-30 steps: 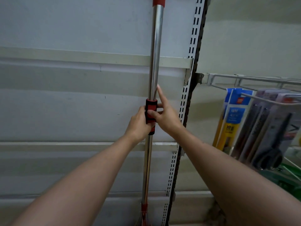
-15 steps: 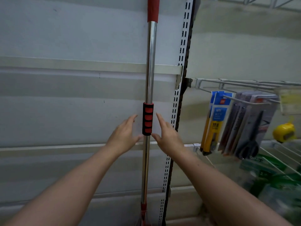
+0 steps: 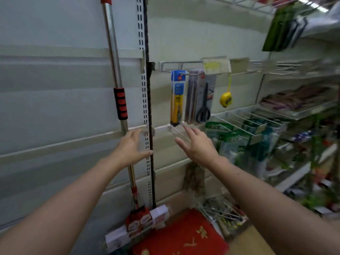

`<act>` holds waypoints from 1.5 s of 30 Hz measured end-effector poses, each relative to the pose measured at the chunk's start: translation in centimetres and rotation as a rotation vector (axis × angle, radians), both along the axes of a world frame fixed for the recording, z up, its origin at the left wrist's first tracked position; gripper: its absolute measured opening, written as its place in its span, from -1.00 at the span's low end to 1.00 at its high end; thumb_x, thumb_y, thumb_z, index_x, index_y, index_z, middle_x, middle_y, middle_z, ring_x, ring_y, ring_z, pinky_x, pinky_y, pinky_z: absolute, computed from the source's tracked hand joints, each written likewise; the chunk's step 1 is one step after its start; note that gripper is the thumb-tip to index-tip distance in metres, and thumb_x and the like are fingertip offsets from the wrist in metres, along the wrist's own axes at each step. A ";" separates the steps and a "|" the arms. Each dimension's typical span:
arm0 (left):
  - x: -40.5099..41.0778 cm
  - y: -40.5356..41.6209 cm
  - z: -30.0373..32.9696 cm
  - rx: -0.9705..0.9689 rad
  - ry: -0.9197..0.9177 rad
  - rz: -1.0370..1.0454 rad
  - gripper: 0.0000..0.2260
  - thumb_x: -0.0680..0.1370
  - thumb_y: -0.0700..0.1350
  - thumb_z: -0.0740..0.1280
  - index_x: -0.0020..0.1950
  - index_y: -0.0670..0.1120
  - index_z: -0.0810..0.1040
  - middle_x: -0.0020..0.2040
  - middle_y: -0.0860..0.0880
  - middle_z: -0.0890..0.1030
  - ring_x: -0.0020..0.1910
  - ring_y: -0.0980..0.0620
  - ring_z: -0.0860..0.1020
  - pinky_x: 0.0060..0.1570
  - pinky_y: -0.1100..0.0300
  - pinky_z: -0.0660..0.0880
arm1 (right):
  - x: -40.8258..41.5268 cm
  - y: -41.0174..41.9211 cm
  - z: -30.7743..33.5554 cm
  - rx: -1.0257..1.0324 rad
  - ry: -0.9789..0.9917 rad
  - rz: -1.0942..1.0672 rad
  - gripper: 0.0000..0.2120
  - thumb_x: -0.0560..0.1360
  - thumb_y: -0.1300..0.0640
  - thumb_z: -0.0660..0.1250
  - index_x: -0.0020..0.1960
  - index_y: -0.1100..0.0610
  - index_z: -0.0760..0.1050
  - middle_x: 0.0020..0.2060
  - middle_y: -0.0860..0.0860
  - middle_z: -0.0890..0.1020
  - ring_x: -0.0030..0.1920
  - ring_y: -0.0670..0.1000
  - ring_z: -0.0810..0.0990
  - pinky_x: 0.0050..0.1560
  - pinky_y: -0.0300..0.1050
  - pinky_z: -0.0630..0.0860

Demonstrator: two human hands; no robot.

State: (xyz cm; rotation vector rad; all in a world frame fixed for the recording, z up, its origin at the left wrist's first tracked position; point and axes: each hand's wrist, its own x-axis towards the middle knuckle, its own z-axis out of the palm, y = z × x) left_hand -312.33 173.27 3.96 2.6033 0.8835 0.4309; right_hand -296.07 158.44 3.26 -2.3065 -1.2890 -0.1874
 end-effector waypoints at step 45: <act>62.3 -54.1 -4.9 0.136 0.175 -0.687 -0.29 0.55 0.31 0.06 0.56 -0.06 0.02 0.58 0.01 0.00 0.53 -0.09 -0.02 0.48 -0.04 0.03 | 47.9 -67.4 -4.1 -0.155 0.156 -0.836 -0.39 0.57 -0.29 -0.03 0.54 -0.11 -0.02 0.53 -0.03 0.12 0.51 0.07 0.13 0.44 0.15 0.15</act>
